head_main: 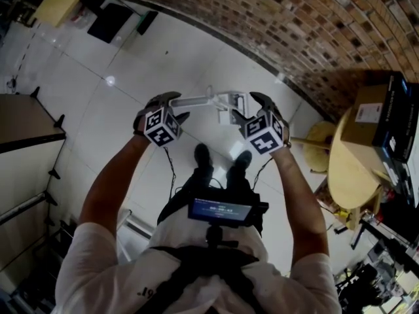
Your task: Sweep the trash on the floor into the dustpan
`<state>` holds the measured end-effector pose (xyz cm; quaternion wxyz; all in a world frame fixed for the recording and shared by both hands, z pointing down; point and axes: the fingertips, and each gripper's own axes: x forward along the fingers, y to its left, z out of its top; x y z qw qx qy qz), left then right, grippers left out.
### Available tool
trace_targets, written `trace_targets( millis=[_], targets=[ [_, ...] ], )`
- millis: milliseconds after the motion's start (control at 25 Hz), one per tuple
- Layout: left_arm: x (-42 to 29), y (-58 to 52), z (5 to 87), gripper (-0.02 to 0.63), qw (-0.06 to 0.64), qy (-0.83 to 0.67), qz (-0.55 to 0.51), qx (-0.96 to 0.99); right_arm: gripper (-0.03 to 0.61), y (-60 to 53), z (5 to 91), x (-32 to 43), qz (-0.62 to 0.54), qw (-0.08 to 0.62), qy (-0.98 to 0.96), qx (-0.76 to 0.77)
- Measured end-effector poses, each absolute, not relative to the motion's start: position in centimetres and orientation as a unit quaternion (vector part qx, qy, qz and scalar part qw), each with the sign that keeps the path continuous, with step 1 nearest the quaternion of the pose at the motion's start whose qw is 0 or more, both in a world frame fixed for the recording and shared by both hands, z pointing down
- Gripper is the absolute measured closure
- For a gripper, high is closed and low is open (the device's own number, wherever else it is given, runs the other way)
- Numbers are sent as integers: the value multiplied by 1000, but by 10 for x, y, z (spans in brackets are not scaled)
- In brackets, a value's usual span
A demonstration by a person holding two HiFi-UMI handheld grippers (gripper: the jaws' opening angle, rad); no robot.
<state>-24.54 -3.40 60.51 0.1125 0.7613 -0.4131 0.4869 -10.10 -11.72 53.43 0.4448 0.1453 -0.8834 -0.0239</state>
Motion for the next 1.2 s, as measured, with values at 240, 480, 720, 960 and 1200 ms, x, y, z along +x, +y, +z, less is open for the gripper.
trace_targets(
  millis=[240,480,720,960,1200],
  targets=[
    [-266,-17,572,330,149,-498,409,750,292,-127,523,-75,76,401,-891,196],
    [-268,11,526,330,202,-587,277,734,391,-124,515,-45,92,393,-884,238],
    [-225,24,480,393,219,-618,166,737,492,-120,502,-18,83,378,-885,259],
    [-153,26,445,595,215,-616,101,751,545,-113,494,15,88,362,-900,228],
    [-56,41,446,612,236,-619,51,747,575,-98,495,72,99,342,-917,182]
  ],
)
